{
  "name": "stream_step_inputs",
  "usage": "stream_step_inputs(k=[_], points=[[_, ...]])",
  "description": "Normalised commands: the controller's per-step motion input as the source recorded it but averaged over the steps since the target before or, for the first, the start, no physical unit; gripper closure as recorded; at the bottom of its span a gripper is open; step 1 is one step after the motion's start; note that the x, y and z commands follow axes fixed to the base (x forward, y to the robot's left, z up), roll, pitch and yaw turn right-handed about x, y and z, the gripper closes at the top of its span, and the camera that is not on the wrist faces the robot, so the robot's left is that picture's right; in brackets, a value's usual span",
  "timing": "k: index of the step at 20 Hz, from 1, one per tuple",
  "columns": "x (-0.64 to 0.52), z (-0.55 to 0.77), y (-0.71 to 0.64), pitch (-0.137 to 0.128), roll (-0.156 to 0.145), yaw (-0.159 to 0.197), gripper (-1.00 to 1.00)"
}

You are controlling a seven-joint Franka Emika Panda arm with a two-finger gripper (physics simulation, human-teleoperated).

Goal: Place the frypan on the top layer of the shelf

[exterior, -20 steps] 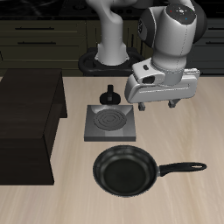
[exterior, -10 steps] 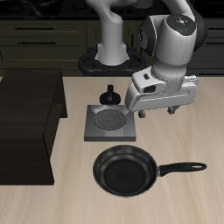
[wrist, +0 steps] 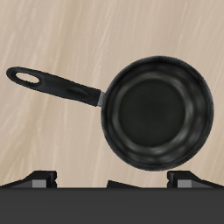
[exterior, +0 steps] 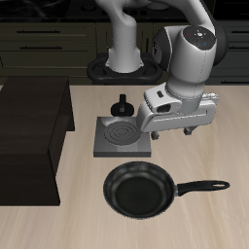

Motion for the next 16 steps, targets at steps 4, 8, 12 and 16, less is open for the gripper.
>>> stream_step_inputs(k=[4, 8, 12, 16], points=[[0.06, -0.12, -0.03, 0.009, -0.002, -0.003, -1.0], [0.04, -0.14, 0.05, 0.002, 0.017, -0.002, -1.0], [0.03, -0.2, 0.06, 0.004, 0.021, 0.022, -1.0], [0.05, -0.14, -0.03, 0.0, -0.013, 0.01, -1.0]])
